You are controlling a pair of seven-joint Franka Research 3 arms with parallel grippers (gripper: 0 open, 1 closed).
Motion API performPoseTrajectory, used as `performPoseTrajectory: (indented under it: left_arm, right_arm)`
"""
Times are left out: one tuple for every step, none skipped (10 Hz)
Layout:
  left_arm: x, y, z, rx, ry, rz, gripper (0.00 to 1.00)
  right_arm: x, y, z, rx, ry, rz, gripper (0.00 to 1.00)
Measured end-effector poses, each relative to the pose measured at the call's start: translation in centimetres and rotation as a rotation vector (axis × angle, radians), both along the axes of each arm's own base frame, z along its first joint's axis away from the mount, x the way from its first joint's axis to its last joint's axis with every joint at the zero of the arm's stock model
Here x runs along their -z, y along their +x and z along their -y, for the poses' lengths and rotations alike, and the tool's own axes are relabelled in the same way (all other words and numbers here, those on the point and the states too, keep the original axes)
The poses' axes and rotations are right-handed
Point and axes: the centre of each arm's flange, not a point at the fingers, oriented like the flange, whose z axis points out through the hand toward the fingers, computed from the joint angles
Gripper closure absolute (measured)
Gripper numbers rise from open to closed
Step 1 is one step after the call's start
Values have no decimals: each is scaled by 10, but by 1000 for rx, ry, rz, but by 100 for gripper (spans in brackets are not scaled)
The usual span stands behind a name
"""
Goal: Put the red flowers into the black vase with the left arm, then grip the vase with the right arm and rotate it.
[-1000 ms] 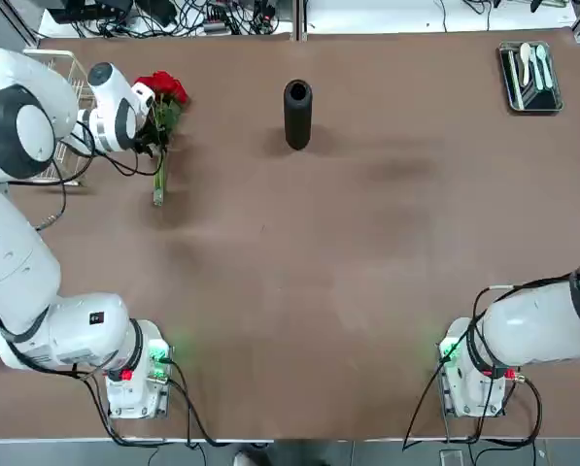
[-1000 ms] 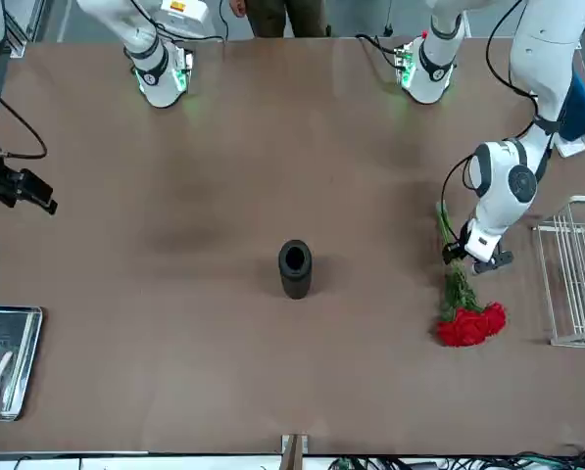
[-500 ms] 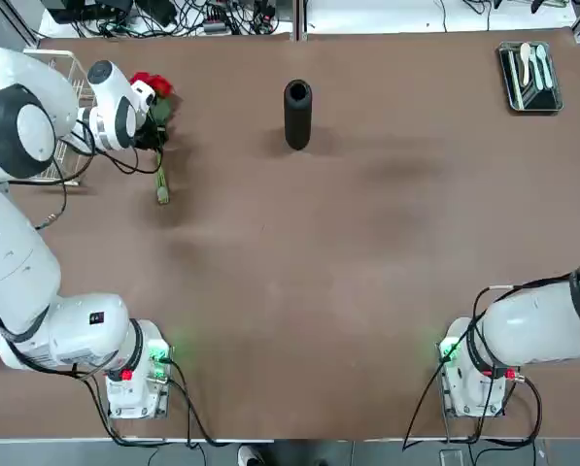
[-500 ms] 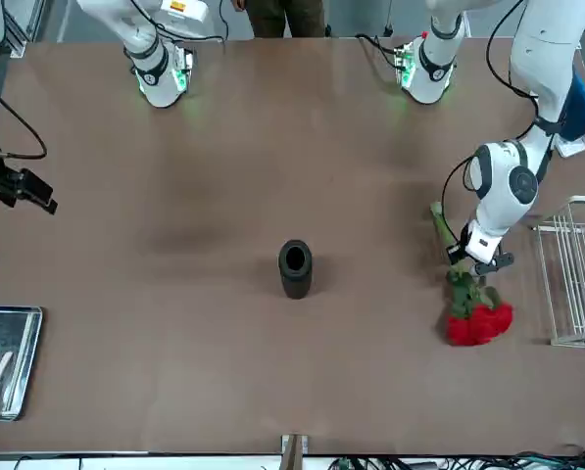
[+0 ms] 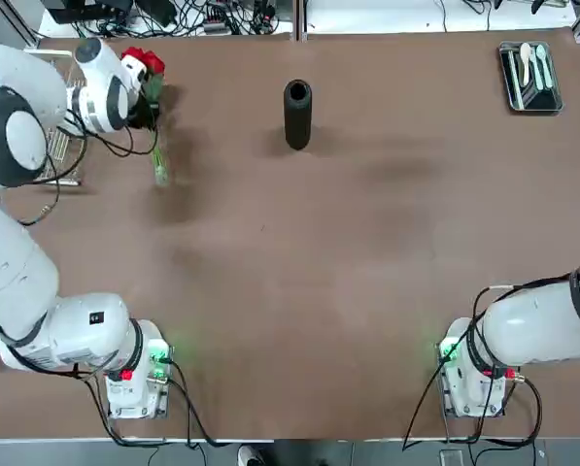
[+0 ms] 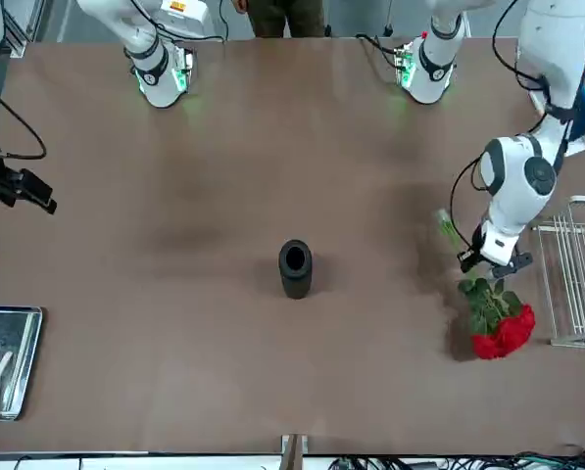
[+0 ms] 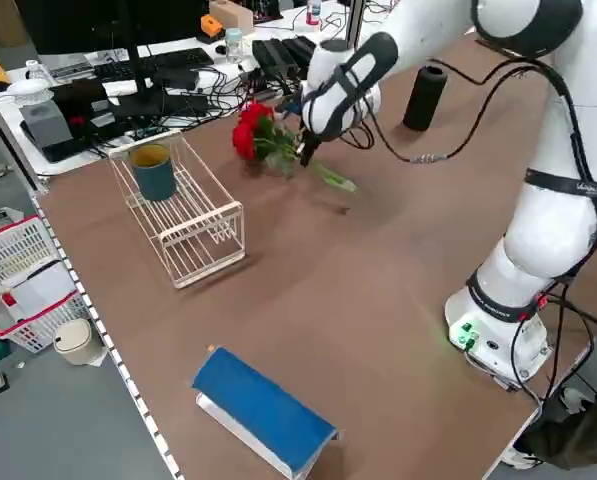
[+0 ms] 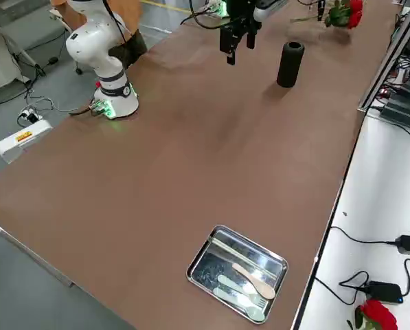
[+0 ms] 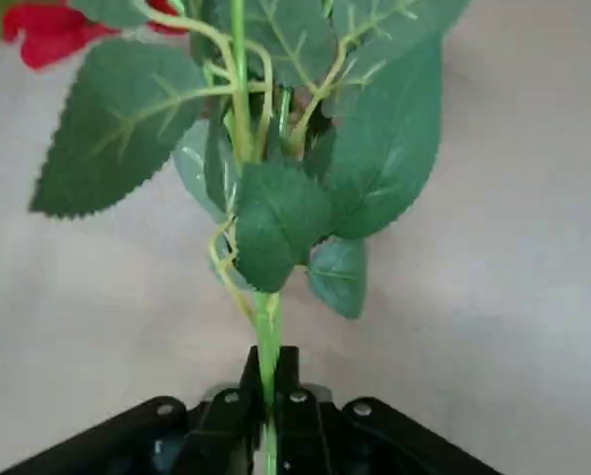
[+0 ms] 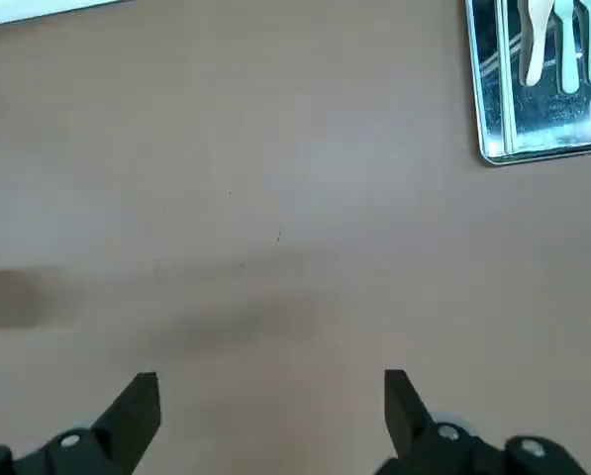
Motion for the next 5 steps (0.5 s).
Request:
performPoseTrajectory:
  left_arm:
    - [-33, 5, 0, -41, -5, 2, 93]
    - [-70, 11, 2, -89, -10, 8, 93]
    - [-106, 19, 5, -149, -20, 24, 93]
    - [-143, 27, 9, -204, -19, 47, 93]
    - [-175, 33, 19, -257, 3, 67, 93]
  right_arm:
    - [0, 0, 0, 0, 0, 0, 0]
    - [0, 0, 0, 0, 0, 0, 0]
    - [0, 0, 0, 0, 0, 0, 0]
    - [0, 0, 0, 1, 0, -1, 0]
    - [0, 0, 1, 1, 0, -1, 0]
